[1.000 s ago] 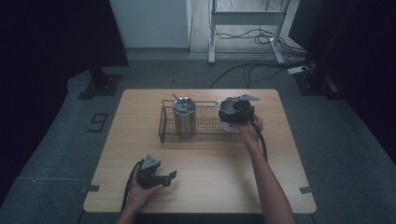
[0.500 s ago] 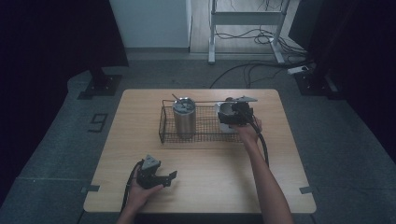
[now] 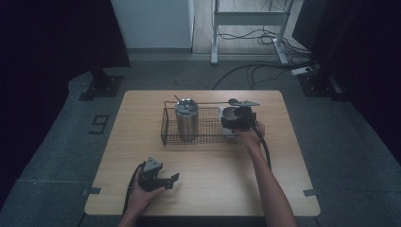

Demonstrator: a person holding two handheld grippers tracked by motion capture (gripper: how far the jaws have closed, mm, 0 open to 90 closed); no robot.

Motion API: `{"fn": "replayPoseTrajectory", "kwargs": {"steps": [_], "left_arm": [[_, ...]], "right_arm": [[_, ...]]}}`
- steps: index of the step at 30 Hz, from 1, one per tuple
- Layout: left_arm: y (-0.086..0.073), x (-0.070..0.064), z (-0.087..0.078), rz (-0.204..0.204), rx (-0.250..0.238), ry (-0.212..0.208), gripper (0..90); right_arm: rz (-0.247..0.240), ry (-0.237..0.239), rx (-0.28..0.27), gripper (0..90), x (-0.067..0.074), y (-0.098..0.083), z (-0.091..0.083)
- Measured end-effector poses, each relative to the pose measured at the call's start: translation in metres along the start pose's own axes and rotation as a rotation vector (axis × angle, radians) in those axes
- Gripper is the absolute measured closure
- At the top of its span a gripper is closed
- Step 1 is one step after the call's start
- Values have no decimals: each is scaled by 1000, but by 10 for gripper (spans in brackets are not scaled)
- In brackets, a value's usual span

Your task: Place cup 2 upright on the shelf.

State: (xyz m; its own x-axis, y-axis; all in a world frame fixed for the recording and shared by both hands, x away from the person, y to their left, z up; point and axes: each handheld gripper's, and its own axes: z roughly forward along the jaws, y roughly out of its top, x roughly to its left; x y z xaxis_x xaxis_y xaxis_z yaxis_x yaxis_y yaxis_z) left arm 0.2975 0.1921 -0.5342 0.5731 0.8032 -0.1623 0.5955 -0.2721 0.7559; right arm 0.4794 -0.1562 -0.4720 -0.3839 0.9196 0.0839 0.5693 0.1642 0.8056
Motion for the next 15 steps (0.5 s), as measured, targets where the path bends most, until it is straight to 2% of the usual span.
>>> {"fn": "replayPoseTrajectory", "kwargs": {"steps": [15], "left_arm": [[0,-1,2,6,7,-3,148]], "right_arm": [[-10,-8,21,67,0,-8,2]]}}
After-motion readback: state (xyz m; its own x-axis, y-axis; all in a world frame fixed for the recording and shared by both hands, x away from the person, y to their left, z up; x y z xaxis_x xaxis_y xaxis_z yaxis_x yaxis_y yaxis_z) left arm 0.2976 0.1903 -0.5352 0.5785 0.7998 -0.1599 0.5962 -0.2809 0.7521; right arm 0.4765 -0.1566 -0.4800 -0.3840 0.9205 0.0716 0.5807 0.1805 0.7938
